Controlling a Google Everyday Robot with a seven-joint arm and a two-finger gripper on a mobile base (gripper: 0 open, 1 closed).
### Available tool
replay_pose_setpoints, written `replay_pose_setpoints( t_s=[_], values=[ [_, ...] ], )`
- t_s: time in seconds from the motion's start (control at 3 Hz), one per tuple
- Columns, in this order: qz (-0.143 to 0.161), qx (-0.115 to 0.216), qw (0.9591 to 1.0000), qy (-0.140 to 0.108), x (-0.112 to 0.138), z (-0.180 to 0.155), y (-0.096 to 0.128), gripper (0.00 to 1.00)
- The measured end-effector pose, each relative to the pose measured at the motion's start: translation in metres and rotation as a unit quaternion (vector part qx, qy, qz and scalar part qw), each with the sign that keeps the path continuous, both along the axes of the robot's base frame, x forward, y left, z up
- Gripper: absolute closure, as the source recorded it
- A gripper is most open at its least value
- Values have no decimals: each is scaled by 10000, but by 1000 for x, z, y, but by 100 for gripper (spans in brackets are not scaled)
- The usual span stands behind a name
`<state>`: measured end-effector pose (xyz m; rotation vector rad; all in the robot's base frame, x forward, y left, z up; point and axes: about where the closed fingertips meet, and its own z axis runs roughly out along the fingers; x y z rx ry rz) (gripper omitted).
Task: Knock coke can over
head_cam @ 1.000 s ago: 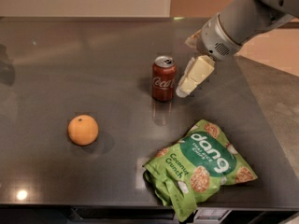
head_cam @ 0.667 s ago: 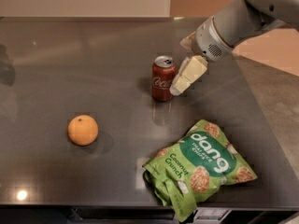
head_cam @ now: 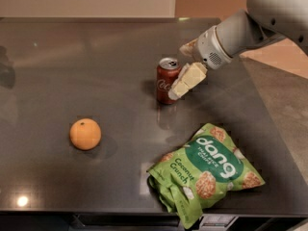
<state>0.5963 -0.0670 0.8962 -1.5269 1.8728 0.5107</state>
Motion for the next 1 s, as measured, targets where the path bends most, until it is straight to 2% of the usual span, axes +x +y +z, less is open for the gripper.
replay_pose_setpoints(
  t_s=[0.67,1.0],
  values=[
    [86,467,9989,26,0,-4,14,0],
    [94,569,9983,86,-2,-9,18,0]
  ],
)
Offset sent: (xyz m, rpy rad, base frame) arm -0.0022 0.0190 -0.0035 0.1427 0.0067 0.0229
